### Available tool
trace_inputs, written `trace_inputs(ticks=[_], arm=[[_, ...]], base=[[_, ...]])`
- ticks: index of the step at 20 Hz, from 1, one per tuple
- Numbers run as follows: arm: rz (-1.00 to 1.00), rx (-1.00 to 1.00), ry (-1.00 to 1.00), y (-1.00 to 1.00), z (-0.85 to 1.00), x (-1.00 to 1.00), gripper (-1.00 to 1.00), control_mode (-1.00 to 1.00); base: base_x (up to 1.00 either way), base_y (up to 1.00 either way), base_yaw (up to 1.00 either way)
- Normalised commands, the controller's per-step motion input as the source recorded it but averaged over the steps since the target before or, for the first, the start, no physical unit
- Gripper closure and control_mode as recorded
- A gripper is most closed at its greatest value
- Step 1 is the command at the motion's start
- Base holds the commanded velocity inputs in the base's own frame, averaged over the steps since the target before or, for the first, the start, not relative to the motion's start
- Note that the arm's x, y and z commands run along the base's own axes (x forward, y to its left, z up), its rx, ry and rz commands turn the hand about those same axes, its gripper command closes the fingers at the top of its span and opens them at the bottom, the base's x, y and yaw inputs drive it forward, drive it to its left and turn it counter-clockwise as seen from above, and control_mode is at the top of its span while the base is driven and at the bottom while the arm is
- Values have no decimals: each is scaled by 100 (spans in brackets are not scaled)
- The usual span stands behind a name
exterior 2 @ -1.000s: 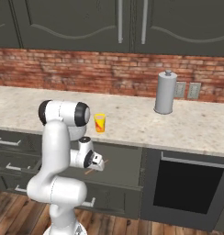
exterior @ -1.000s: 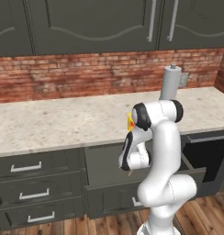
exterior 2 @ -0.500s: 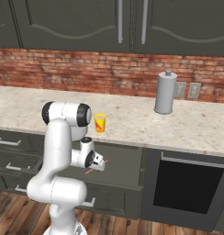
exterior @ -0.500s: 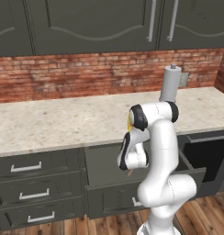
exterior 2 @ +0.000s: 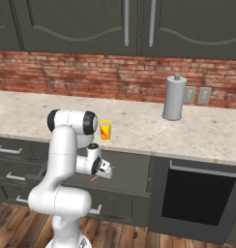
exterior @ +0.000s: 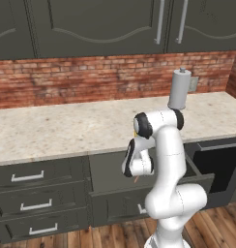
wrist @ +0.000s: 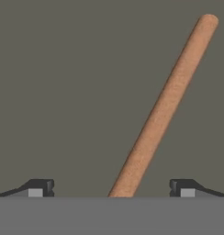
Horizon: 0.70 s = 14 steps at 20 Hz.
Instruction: Pick up the straw from the left drawer and put it inside the smoothie cup.
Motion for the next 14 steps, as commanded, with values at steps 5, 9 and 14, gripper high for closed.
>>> trace_inputs(ticks=[5,9,14], arm=[[-10,-2,14,-2,-46,-33,100,-100],[-16,0,18,-19,-56,-87,100,-100],[-18,0,13,-26,-51,-96,100,-100]], base=[[0,0,0],[0,0,0],[0,0,0]])
